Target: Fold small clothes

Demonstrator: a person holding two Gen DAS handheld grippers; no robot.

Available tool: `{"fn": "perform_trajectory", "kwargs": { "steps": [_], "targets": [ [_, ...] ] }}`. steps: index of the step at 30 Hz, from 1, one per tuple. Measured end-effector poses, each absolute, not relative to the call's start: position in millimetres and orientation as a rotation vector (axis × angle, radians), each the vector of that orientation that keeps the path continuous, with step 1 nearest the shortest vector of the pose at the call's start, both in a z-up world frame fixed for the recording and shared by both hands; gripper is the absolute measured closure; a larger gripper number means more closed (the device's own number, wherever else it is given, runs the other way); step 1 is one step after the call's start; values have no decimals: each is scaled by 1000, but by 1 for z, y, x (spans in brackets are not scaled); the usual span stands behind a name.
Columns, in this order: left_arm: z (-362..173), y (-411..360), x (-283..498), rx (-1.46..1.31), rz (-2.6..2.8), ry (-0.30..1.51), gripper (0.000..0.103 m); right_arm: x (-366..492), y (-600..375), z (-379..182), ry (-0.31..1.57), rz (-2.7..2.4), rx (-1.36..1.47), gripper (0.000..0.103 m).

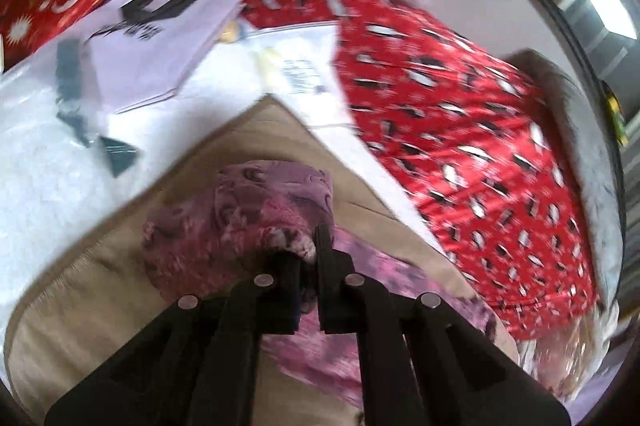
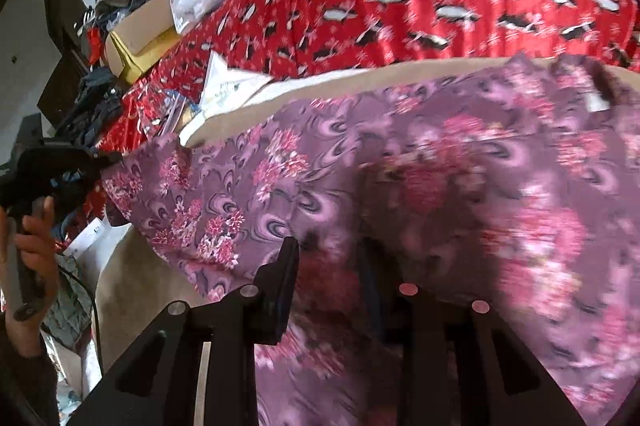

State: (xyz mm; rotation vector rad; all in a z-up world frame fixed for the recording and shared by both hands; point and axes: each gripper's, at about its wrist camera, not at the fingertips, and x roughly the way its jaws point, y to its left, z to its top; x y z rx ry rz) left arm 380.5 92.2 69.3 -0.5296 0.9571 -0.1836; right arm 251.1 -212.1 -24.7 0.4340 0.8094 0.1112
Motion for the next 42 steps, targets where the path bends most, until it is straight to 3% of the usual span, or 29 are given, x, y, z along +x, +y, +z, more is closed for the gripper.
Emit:
{"fn": "perform_trajectory", "kwargs": {
  "steps": [9,12,15,24,27,32,35,36,37,42],
  "targets": [
    [97,0,341,-485,-289,959,99,183,-299,-7,744,-196,236,69],
    [98,-37,327,-451,-334,981,99,163,-334,-20,765,-267,290,53],
    [97,-70,315,-410,-368,1005,99,147,-353,-40,742,-220,371,51],
    [27,-176,277,-211,-428,1188,98,148,-350,-39,739,-192,382,45],
    [2,-191,269,-103,-393,1226,92,147,-353,-41,722,-181,401,44],
    [17,-169,255,-89,-445,1237,89,147,-352,-41,726,-183,395,44],
    [39,-117,247,-309,-461,1191,70,153,-349,-36,762,-201,368,44],
    [44,-95,244,-390,-431,1151,52,157,-345,-32,786,-213,342,44],
    [48,-72,243,-450,-369,1106,42,161,-340,-26,805,-213,318,42],
    [29,-13,263,-580,-209,1140,42,176,-275,17,728,-15,168,43]
  ]
}}
